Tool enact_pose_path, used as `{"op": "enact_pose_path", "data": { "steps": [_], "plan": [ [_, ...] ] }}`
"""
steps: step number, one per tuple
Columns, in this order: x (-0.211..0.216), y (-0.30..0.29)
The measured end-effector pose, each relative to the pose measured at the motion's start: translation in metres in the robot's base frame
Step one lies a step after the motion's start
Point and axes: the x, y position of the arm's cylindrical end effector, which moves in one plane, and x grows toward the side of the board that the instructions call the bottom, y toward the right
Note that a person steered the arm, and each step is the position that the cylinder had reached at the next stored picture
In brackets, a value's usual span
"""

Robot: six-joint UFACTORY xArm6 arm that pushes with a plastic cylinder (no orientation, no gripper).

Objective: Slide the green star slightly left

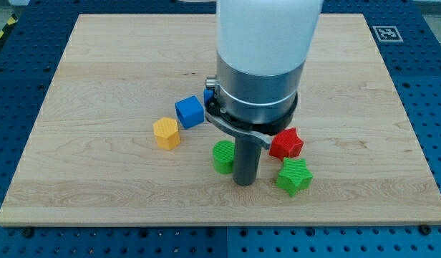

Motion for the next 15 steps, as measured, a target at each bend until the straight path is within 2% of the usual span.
{"op": "enact_pose_path", "data": {
  "steps": [2,3,4,5,7,8,12,15],
  "plan": [
    [-0.004,-0.043],
    [0.004,-0.046],
    [0.036,-0.016],
    [0.045,0.028],
    [0.051,0.172],
    [0.05,0.177],
    [0.017,0.098],
    [0.022,0.081]
  ]
}}
